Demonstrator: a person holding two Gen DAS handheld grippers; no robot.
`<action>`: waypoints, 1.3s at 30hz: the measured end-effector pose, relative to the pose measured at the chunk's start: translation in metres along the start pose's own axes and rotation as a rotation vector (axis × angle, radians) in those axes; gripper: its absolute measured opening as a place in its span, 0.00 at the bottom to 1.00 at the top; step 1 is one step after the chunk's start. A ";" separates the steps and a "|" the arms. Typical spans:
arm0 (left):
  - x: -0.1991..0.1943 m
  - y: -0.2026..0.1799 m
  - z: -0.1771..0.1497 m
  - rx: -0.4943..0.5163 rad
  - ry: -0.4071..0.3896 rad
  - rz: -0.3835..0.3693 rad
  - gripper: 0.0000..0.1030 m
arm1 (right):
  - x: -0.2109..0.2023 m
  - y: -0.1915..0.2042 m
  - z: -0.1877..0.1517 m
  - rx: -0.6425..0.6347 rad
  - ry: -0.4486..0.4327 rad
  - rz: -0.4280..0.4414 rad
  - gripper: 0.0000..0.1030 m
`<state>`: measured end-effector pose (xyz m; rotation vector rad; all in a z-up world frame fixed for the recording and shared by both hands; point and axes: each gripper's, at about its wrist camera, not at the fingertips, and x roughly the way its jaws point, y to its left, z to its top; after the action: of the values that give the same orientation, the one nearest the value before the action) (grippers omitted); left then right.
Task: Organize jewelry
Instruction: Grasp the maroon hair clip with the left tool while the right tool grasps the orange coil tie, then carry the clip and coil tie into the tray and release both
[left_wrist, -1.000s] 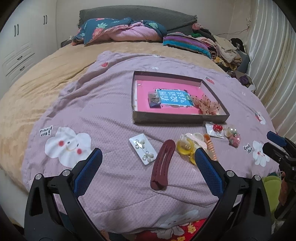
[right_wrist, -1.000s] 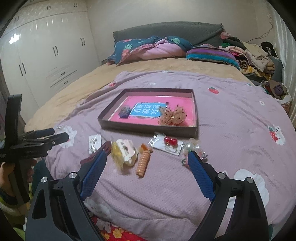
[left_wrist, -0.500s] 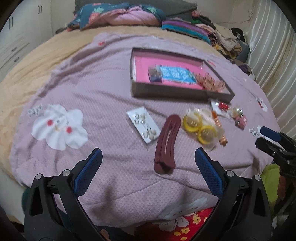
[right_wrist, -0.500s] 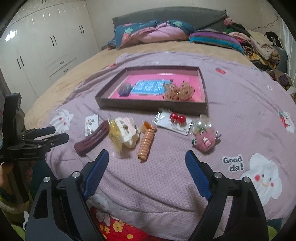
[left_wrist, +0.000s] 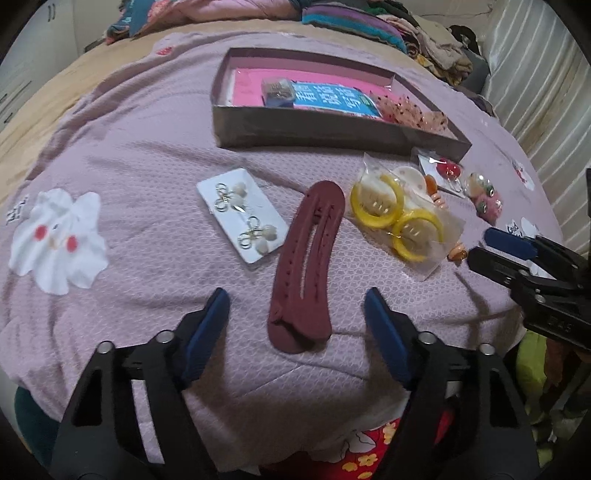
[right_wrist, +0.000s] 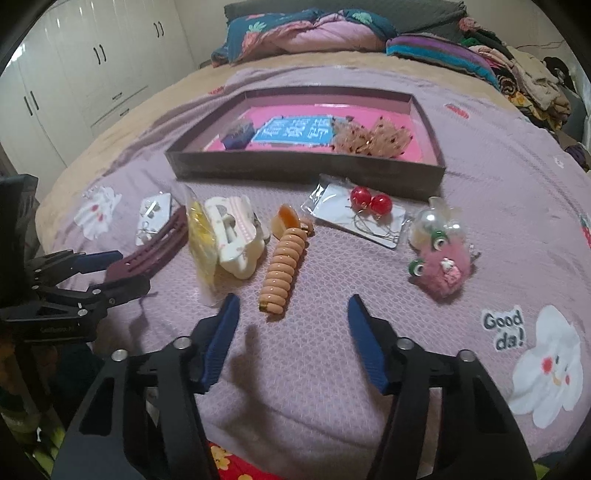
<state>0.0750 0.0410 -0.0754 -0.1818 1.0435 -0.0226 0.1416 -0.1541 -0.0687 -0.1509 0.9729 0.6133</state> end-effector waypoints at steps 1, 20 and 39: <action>0.002 -0.001 0.001 0.003 0.004 -0.002 0.57 | 0.003 0.000 0.001 -0.005 0.006 0.005 0.47; 0.011 -0.015 0.004 0.078 0.009 0.075 0.22 | 0.010 -0.019 0.002 0.045 -0.015 0.052 0.16; -0.033 -0.015 0.026 0.021 -0.068 0.000 0.22 | -0.051 -0.045 -0.004 0.103 -0.163 0.036 0.16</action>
<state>0.0818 0.0336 -0.0325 -0.1621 0.9753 -0.0270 0.1427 -0.2141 -0.0357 0.0078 0.8488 0.5974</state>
